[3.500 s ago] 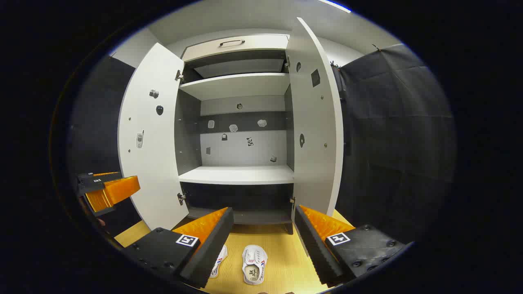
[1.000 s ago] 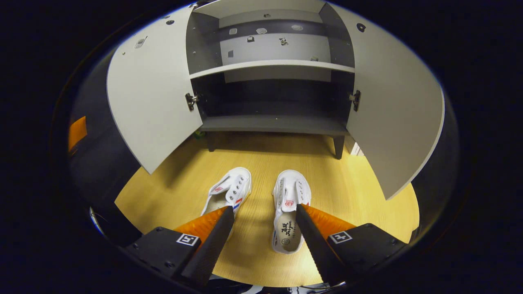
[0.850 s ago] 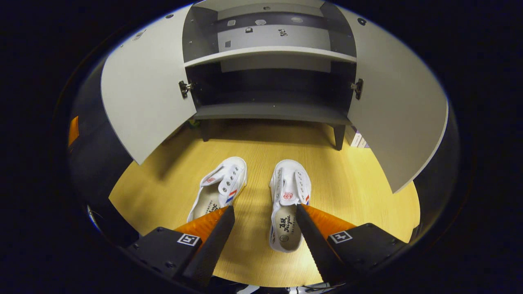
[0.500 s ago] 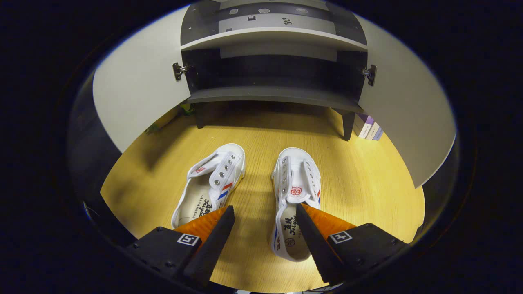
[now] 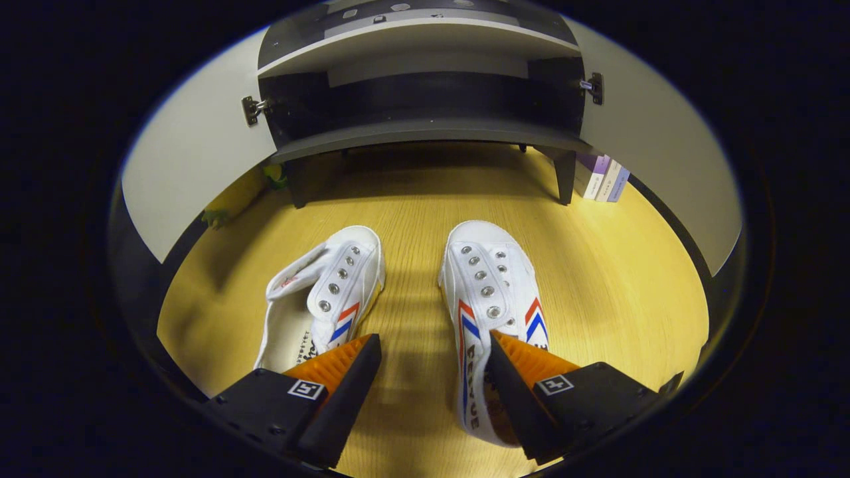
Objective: Grab one shoe with the right hand and put it into the shoe cabinet, grab the other shoe with the left hand and put it into the shoe cabinet; then close the right door with the right hand and the left door with the left hand.
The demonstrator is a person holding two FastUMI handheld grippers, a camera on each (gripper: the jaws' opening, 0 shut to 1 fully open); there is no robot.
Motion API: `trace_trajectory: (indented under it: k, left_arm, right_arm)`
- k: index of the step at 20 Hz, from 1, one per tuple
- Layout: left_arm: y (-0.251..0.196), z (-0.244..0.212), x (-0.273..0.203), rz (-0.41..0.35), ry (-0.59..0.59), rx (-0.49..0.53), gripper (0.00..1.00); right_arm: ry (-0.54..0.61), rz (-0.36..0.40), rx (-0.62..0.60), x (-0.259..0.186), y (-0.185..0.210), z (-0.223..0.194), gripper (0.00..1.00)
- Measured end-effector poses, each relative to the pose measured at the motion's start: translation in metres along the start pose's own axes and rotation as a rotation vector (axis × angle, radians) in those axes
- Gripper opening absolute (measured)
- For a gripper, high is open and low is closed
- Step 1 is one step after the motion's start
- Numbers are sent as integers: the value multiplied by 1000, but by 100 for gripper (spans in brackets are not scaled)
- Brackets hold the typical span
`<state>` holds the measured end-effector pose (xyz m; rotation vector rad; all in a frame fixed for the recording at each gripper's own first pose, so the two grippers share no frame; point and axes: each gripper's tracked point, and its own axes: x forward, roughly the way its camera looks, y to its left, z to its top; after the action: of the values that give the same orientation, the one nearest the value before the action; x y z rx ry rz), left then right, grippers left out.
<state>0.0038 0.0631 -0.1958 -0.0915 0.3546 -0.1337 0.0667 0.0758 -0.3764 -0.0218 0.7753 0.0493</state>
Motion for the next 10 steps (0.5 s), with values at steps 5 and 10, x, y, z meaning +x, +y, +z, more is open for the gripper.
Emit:
trace_trajectory:
  k: [5,10]
  left_arm:
    - [-5,-3,3,-3,15,-32,95]
    - [-7,-2,9,-10,15,-15,95]
  right_arm:
    - [-14,-13,1,-12,-5,-13,100]
    - [-74,-15,34,7,1,6,94]
